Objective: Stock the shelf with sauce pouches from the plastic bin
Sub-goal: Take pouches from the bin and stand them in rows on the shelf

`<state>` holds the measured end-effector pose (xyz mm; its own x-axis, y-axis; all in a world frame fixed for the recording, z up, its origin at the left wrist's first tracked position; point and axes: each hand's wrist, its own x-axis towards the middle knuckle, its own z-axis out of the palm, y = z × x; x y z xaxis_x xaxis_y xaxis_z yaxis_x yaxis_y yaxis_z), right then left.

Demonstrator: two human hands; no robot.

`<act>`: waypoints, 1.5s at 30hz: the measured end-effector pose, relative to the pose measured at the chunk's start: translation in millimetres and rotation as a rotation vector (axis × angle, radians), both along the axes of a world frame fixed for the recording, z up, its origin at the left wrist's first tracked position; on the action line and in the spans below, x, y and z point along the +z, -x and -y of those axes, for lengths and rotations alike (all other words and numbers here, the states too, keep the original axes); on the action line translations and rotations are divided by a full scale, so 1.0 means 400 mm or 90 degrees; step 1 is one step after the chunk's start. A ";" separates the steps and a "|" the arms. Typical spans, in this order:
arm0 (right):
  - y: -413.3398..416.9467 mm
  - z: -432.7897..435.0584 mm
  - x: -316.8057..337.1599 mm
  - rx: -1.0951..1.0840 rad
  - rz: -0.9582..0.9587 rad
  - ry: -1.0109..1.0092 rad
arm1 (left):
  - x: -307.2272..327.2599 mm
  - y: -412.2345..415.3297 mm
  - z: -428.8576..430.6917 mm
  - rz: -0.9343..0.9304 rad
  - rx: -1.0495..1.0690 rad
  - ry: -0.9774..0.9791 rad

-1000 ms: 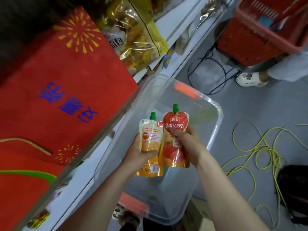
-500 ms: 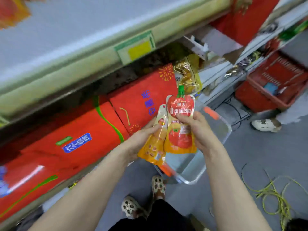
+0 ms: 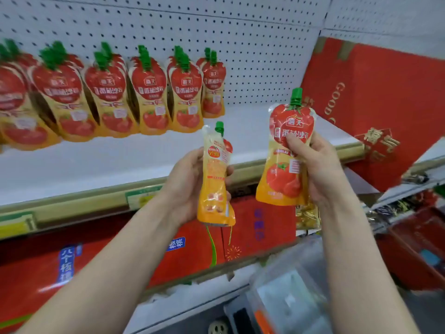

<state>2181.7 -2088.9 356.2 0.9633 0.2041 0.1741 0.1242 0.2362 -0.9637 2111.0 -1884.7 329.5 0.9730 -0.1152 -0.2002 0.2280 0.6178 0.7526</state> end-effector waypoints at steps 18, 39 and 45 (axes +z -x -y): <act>-0.499 -0.320 0.063 0.027 0.006 0.212 | 0.088 -0.215 -0.265 0.098 0.425 -0.232; -0.569 -0.355 0.085 -0.056 0.144 0.203 | 0.061 -0.312 -0.231 0.158 0.415 -0.330; -0.420 -0.337 0.115 0.317 0.147 0.212 | 0.068 -0.369 -0.150 0.211 0.374 -0.424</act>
<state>2349.8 -1954.3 402.3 0.6848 0.6959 0.2162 0.2898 0.0122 -0.9570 2258.4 -1824.8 356.6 0.8579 0.4497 0.2484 -0.2715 -0.0136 0.9623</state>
